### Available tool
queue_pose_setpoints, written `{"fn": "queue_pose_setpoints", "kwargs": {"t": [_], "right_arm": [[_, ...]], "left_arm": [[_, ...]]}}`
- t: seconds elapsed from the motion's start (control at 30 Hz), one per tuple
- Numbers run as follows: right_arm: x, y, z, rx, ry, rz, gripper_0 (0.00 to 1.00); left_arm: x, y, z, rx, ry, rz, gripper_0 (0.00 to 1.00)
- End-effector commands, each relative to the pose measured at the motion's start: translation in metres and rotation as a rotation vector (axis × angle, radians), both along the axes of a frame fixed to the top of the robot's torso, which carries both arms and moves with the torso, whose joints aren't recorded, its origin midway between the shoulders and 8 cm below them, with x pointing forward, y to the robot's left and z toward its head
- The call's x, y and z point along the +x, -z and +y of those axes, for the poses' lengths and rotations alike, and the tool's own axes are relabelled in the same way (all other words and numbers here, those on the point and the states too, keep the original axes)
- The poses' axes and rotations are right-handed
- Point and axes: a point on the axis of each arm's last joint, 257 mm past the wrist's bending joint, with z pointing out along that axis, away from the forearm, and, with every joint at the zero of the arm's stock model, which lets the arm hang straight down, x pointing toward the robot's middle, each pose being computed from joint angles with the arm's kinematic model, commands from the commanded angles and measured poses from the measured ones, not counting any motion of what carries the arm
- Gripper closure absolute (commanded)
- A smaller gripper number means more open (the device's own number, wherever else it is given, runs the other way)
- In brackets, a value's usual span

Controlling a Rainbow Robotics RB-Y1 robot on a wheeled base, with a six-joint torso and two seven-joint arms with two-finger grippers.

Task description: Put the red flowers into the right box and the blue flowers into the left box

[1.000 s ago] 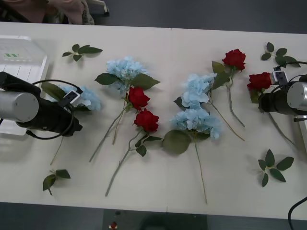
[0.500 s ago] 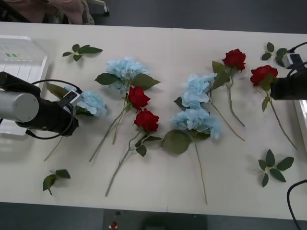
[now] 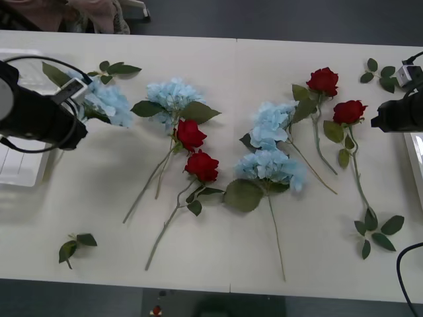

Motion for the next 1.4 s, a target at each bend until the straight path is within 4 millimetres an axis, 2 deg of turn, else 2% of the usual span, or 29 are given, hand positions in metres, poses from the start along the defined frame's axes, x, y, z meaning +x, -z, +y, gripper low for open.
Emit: {"fn": "queue_pose_setpoints", "kwargs": {"t": [0.03, 0.17, 0.3, 0.4, 0.5, 0.63, 0.73, 0.87, 0.93, 1.0, 1.07, 1.1, 1.17, 1.2, 1.27, 1.3, 1.37, 1.4], "right_arm": [[0.009, -0.028, -0.019, -0.014, 0.046, -0.049, 0.00], [0.015, -0.014, -0.017, -0.024, 0.044, -0.047, 0.00], [0.025, 0.000, -0.013, -0.056, 0.031, -0.063, 0.00], [0.033, 0.014, -0.010, -0.081, 0.022, -0.078, 0.00], [0.037, 0.025, -0.011, -0.096, 0.021, -0.083, 0.00], [0.041, 0.037, -0.010, -0.115, 0.019, -0.092, 0.00], [0.044, 0.042, -0.011, -0.124, 0.019, -0.101, 0.00], [0.045, 0.050, -0.011, -0.128, 0.023, -0.102, 0.00], [0.045, 0.053, -0.008, -0.124, 0.025, -0.102, 0.00], [0.045, 0.056, -0.007, -0.124, 0.026, -0.101, 0.00], [0.046, 0.060, -0.006, -0.120, 0.030, -0.104, 0.00], [0.046, 0.062, -0.006, -0.122, 0.030, -0.103, 0.00], [0.046, 0.065, -0.005, -0.126, 0.029, -0.103, 0.00], [0.046, 0.064, -0.006, -0.127, 0.030, -0.103, 0.00], [0.046, 0.065, -0.005, -0.127, 0.030, -0.102, 0.19], [0.046, 0.066, -0.004, -0.125, 0.029, -0.101, 0.27], [0.045, 0.069, -0.005, -0.126, 0.033, -0.095, 0.64], [0.045, 0.070, -0.004, -0.123, 0.034, -0.095, 0.74]], "left_arm": [[0.005, -0.080, 0.048, 0.067, -0.035, -0.082, 1.00], [0.001, -0.113, 0.095, 0.134, -0.103, -0.113, 1.00], [0.002, -0.134, 0.142, 0.231, -0.183, -0.148, 1.00], [0.003, -0.147, 0.189, 0.298, -0.287, -0.178, 1.00], [0.004, -0.145, 0.219, 0.316, -0.358, -0.183, 1.00], [0.003, -0.127, 0.273, 0.322, -0.474, -0.184, 1.00], [0.002, -0.114, 0.300, 0.316, -0.529, -0.191, 1.00], [0.002, -0.101, 0.319, 0.327, -0.561, -0.205, 0.99], [0.003, -0.098, 0.321, 0.340, -0.557, -0.208, 0.97], [0.004, -0.096, 0.322, 0.358, -0.552, -0.210, 0.87], [0.005, -0.095, 0.323, 0.378, -0.550, -0.211, 0.72], [0.005, -0.094, 0.323, 0.381, -0.548, -0.209, 0.69], [0.005, -0.091, 0.322, 0.385, -0.546, -0.204, 0.52], [0.005, -0.091, 0.322, 0.383, -0.545, -0.205, 0.48], [0.005, -0.091, 0.322, 0.384, -0.545, -0.207, 0.36], [0.006, -0.091, 0.321, 0.381, -0.544, -0.208, 0.36], [0.007, -0.090, 0.319, 0.373, -0.541, -0.207, 0.33], [0.007, -0.089, 0.318, 0.369, -0.542, -0.207, 0.32]]}}
